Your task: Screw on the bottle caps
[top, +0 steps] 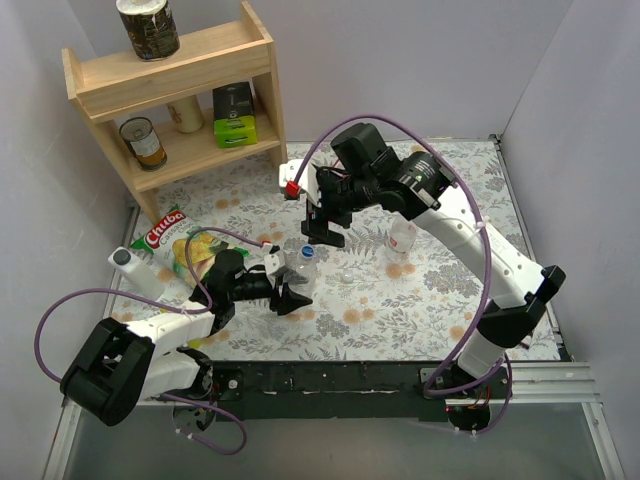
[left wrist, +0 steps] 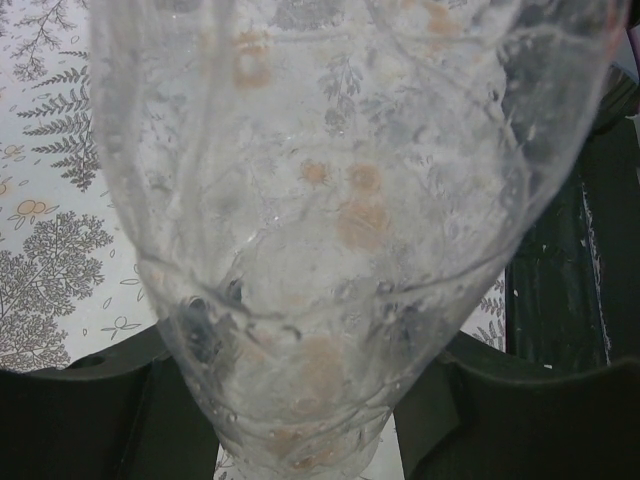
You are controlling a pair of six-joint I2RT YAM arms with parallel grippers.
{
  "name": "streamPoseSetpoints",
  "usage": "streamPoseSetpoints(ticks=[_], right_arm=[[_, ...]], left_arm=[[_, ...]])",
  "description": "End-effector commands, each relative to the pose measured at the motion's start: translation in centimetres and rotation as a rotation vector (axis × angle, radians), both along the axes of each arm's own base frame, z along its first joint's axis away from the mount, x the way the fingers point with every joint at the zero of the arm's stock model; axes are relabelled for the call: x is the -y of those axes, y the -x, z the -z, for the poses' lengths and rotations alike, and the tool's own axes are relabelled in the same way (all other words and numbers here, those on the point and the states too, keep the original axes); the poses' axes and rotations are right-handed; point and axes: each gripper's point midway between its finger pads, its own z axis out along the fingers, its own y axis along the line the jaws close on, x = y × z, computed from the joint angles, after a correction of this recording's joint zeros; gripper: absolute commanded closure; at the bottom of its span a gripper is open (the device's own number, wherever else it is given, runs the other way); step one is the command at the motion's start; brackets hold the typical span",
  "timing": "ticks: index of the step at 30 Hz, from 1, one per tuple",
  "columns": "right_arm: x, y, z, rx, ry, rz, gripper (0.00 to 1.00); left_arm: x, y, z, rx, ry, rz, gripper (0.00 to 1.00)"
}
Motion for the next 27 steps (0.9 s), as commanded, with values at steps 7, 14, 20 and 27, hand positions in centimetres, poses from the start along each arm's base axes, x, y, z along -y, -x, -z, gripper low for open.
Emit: streamPoseSetpoints(ticks=[7,14,20,27], right_arm=[[-0.8,0.8,3.3,-0.081,0.053,-0.038,0.14],[-1.3,0.9,4.7,-0.107,0.075,-0.048,0.16],[-2.1,0.5,5.2,-0.117,0.08,-0.045,0.17],[-2.1,0.1,6.2,-0.126,0.107,-0.014,0.18]], left_arm=[[0.0,0.2,-0.6,0.07,-0.001,0.04,1.0],[0.0,0.4,-0.7,0.079,0.002,0.049,1.0],[0.0,0.4,-0.7,0.091,-0.004,0.057,1.0],[0.0,0.7,-0.6,0.111,-0.008,0.081,1.0]])
